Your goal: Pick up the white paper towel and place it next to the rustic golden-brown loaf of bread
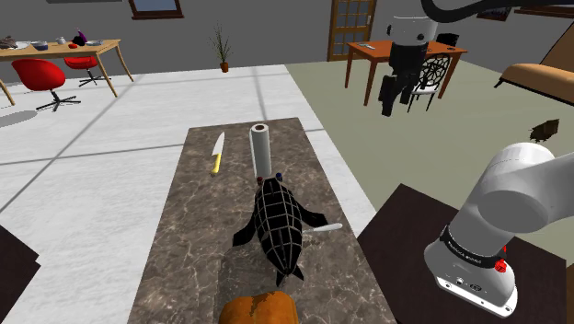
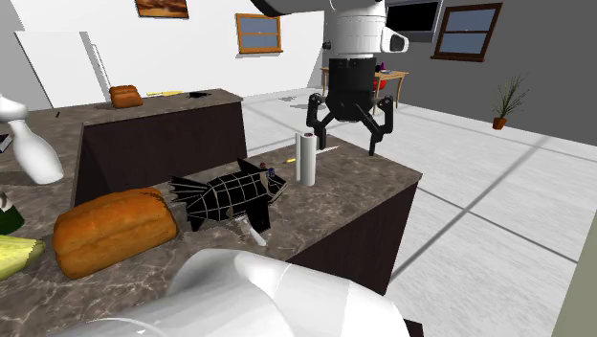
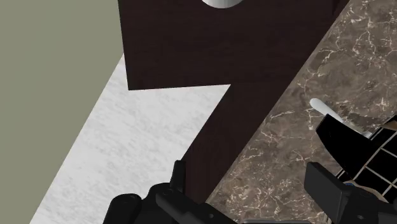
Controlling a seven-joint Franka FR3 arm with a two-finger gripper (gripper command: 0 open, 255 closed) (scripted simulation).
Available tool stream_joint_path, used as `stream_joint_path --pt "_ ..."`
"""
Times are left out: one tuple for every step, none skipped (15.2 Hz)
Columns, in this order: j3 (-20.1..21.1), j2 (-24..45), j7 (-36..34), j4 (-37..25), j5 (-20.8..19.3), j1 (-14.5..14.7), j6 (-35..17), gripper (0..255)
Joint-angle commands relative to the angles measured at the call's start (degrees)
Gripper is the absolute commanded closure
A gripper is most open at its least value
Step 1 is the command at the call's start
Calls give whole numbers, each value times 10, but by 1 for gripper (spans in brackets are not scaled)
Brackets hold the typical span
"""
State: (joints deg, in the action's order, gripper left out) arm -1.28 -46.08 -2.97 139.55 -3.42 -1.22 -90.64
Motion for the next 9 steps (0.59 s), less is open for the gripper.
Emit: stream_joint_path --pt "0 0 0 0 0 0 0 0" --pt "0 21 5 -6 1 4 -16 0" --pt "-1 42 10 -14 3 8 -31 0" --pt "-1 64 15 -21 4 12 -45 0" --pt "-1 85 20 -30 6 16 -59 0" --pt "-1 107 25 -39 8 20 -72 0" --pt "-1 128 30 -49 10 24 -85 0" --pt "0 150 35 -60 11 28 -97 0" --pt "0 171 41 -71 13 31 -108 0"
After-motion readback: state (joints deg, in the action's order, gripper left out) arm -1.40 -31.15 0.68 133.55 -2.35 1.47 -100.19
